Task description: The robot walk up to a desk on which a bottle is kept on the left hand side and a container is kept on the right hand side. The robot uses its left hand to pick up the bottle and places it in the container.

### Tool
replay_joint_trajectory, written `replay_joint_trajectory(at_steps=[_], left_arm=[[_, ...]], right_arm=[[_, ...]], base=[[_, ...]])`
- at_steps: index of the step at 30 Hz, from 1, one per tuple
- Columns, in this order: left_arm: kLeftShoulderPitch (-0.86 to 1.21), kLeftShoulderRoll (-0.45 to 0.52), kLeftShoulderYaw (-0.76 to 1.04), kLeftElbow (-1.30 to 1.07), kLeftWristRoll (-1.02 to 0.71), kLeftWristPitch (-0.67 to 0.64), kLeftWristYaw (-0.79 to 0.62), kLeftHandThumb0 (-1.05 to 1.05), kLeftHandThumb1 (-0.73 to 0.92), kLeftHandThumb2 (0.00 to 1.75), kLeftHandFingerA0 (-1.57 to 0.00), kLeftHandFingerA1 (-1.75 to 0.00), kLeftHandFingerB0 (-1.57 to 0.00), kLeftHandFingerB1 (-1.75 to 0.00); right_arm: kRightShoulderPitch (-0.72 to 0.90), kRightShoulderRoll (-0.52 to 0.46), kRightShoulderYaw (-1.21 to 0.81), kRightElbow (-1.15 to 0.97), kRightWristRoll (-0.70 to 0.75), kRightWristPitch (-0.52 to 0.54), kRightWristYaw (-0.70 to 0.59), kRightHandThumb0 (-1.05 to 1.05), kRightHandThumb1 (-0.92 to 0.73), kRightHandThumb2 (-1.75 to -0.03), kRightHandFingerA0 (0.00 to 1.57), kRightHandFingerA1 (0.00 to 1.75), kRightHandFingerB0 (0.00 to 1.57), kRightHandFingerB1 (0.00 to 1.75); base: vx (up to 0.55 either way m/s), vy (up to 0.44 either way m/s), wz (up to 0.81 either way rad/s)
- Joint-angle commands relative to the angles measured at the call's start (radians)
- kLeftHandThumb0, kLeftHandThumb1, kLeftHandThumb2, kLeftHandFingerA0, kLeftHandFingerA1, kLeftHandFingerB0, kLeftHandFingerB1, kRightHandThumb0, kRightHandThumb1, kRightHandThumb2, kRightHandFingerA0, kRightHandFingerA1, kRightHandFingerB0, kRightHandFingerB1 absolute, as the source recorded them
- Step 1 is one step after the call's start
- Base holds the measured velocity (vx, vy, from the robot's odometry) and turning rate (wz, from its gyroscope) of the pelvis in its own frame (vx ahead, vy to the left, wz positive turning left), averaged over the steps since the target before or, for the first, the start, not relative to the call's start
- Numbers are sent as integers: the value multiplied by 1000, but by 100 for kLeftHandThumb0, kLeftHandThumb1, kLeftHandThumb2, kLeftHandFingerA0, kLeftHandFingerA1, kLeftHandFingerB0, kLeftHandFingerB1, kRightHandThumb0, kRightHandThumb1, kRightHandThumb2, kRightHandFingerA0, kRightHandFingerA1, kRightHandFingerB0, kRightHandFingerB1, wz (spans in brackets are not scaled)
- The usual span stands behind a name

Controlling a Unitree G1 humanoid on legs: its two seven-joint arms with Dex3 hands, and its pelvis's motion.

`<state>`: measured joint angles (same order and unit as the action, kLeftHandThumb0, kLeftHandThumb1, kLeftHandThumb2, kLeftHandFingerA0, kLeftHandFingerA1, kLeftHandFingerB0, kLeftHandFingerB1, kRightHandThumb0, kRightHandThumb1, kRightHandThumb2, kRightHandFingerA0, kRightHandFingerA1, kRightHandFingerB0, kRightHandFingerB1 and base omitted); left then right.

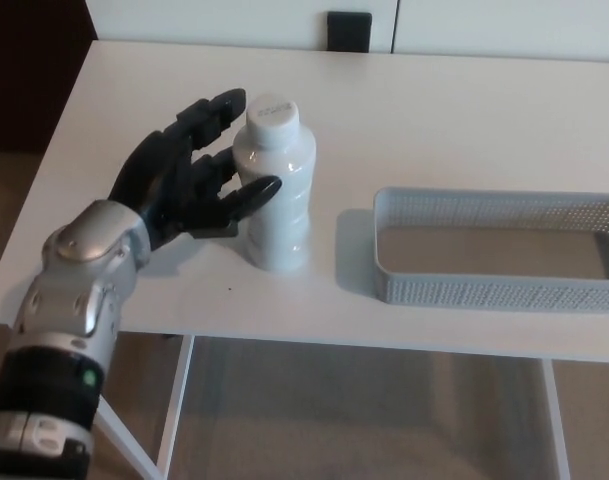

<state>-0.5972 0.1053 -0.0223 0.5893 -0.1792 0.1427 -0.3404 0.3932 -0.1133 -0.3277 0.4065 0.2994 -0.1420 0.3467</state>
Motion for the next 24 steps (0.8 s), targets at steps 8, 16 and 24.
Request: replay_joint_trajectory(at_steps=[8,16,24], left_arm=[[-10,-32,-72,60,91,-43,8,-67,42,74,0,-11,0,-2],[-8,-36,-161,99,164,-24,11,-48,53,57,-17,-33,0,-11],[-25,-71,-189,146,267,-42,269,0,87,67,-85,-146,-81,-73]], right_arm=[[-15,-10,-14,-2,14,19,-10,-21,-30,-82,43,65,16,51],[-9,-14,-30,-52,56,62,20,-17,-35,-84,41,65,13,50],[4,-3,-24,-149,59,132,-15,-19,-35,-85,40,66,15,51]], base=[[0,0,0],[0,0,0],[0,0,0]])
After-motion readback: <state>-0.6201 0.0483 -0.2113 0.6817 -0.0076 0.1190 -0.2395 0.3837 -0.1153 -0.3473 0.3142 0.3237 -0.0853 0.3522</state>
